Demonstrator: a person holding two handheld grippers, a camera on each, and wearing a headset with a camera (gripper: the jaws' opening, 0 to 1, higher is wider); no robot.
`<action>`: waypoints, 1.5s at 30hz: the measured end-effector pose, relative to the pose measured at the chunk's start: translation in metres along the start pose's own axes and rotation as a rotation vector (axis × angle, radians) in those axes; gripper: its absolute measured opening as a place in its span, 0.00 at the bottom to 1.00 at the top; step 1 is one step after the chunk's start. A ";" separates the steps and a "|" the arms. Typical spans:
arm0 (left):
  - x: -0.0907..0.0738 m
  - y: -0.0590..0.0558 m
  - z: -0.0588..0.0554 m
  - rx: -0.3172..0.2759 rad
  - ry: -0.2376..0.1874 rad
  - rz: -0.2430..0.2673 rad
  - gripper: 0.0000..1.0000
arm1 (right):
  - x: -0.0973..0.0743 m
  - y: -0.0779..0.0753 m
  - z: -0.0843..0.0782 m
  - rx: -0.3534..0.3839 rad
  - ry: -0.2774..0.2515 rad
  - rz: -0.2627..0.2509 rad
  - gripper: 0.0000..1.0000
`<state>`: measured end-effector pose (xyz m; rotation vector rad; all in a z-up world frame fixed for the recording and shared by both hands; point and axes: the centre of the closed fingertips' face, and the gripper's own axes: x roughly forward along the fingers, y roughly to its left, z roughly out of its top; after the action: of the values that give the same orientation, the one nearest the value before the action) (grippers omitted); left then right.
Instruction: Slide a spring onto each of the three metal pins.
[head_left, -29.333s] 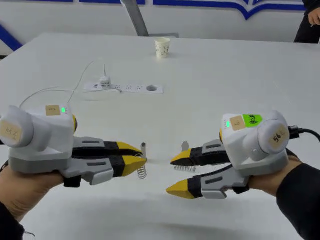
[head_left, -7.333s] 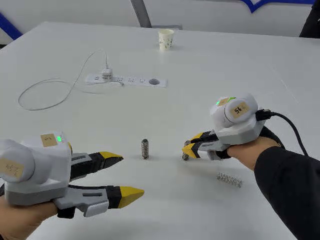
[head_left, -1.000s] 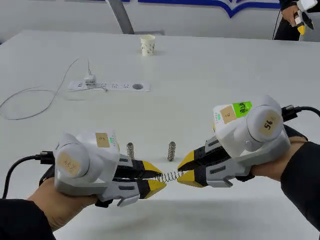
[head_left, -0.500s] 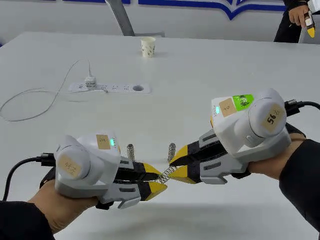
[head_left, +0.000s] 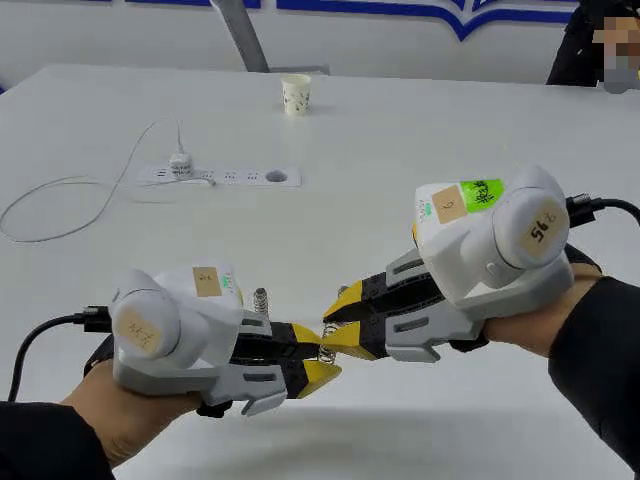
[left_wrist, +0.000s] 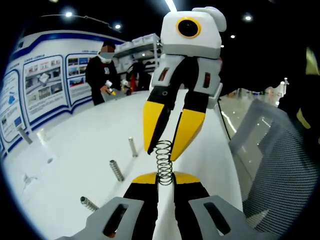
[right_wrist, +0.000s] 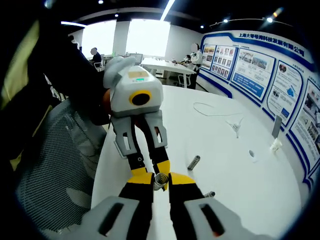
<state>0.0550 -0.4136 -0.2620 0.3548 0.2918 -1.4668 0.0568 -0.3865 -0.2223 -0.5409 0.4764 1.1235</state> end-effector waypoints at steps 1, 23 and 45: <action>0.000 0.000 0.000 0.000 0.001 0.000 0.10 | 0.000 0.000 0.000 0.004 -0.001 0.001 0.13; 0.001 0.003 0.000 -0.016 -0.010 0.007 0.10 | 0.000 -0.001 -0.004 0.054 -0.021 -0.002 0.13; 0.003 0.003 0.003 -0.016 -0.010 0.015 0.12 | -0.001 -0.001 -0.001 0.064 -0.035 -0.001 0.12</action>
<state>0.0584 -0.4176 -0.2609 0.3357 0.2922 -1.4508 0.0574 -0.3881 -0.2224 -0.4643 0.4803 1.1115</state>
